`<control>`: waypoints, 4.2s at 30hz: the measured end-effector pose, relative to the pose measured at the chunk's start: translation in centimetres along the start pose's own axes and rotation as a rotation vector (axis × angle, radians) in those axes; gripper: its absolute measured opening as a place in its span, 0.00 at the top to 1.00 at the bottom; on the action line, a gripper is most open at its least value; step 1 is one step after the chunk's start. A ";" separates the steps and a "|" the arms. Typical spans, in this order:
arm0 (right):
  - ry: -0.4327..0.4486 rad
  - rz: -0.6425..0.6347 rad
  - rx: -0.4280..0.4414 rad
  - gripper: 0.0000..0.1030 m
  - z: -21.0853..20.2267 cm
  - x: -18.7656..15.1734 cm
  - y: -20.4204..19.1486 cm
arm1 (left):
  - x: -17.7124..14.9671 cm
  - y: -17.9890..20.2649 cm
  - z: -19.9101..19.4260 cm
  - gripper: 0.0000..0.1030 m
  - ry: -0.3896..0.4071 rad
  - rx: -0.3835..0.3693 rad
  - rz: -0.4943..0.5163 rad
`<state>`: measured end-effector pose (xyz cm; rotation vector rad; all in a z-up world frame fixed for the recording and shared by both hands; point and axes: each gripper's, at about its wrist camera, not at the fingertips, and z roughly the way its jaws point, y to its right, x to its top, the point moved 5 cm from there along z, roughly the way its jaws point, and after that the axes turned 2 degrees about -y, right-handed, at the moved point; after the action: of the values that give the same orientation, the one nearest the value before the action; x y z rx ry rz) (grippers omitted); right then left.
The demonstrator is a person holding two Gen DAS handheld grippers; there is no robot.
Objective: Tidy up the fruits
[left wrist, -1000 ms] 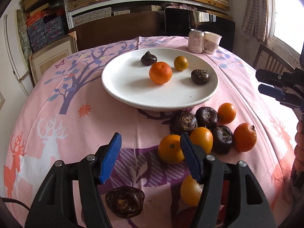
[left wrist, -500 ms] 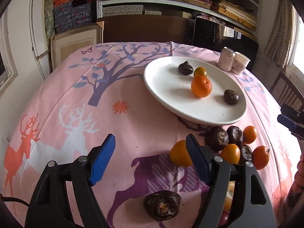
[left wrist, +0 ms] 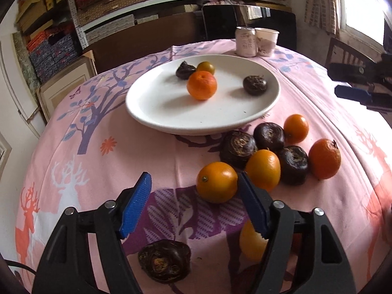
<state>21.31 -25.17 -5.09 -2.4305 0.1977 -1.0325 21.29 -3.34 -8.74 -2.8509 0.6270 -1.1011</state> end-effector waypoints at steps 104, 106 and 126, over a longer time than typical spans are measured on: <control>-0.032 -0.005 -0.054 0.08 1.4 0.3 0.3 | -7.2 -5.9 -3.9 0.05 -0.081 0.110 -0.281; -0.035 -0.007 -0.057 0.08 1.5 0.3 0.3 | -7.2 -5.6 -3.8 0.05 -0.084 0.105 -0.262; -0.044 -0.025 -0.061 0.08 1.8 0.0 0.2 | -7.4 -9.1 -1.3 0.04 -0.170 0.163 -0.379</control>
<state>22.60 -24.66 -6.20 -2.5136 0.1866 -0.9969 18.76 7.95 -11.05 -2.9440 -0.0161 -0.8770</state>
